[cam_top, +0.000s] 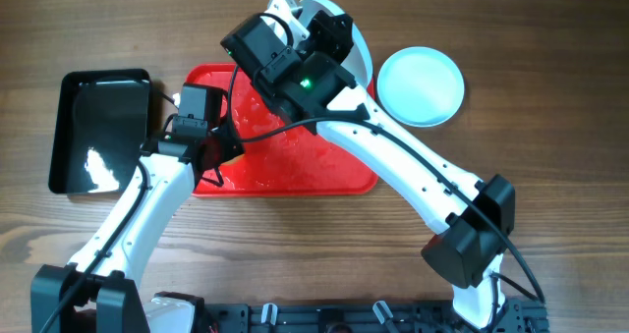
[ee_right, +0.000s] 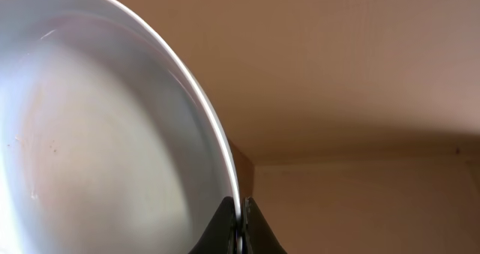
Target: Clean dirty plates on tray and stack at the side
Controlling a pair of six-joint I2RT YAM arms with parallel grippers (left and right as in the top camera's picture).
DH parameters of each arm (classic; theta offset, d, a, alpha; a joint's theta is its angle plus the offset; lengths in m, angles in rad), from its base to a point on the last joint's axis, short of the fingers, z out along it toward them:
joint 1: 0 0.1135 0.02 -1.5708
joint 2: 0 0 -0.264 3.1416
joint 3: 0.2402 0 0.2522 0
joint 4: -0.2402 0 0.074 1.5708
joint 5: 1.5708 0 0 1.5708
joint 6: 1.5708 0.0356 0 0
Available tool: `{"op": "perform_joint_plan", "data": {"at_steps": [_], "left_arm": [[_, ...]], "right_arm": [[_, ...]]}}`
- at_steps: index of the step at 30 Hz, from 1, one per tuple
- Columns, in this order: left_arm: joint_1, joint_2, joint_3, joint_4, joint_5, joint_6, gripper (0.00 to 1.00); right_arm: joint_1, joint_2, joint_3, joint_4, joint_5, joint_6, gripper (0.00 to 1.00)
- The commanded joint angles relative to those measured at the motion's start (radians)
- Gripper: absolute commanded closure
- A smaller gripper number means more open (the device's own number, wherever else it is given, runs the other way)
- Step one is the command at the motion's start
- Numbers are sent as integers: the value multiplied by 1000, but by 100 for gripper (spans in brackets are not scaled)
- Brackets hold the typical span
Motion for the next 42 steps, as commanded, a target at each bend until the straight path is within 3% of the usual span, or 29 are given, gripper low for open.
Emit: {"op": "perform_joint_plan", "data": {"at_steps": [1, 9, 11, 15, 21, 26, 32, 37, 39, 40, 42], "left_arm": [[2, 6, -3, 0, 21, -10, 96], [2, 6, -3, -7, 20, -9, 96], [2, 6, -3, -7, 20, -9, 96], [2, 6, -3, -7, 20, -9, 96], [2, 6, -3, -6, 20, -10, 96], [2, 6, -3, 0, 21, -10, 96], [2, 6, -3, 5, 20, -10, 96], [2, 6, -3, 6, 20, -10, 96], [2, 6, -3, 8, 20, -9, 96], [2, 6, -3, 8, 20, -9, 96], [2, 6, -3, 8, 20, -9, 96]], "right_arm": [[-16, -28, 19, -11, -19, 118, 96], [-205, -28, 19, -161, -654, 404, 96], [-303, -28, 15, -188, -907, 423, 96], [-500, -28, -17, -200, -1191, 412, 96], [-768, -28, -119, -171, -1285, 452, 96], [-945, -28, -288, -45, -1398, 472, 96], [-1013, -28, -496, 175, -1522, 521, 96], [-990, -27, -561, 248, -1524, 540, 94], [-979, -26, -561, 249, -1524, 544, 73], [-977, -26, -561, 249, -1523, 551, 53], [-977, -26, -561, 248, -1521, 576, 35]]}}
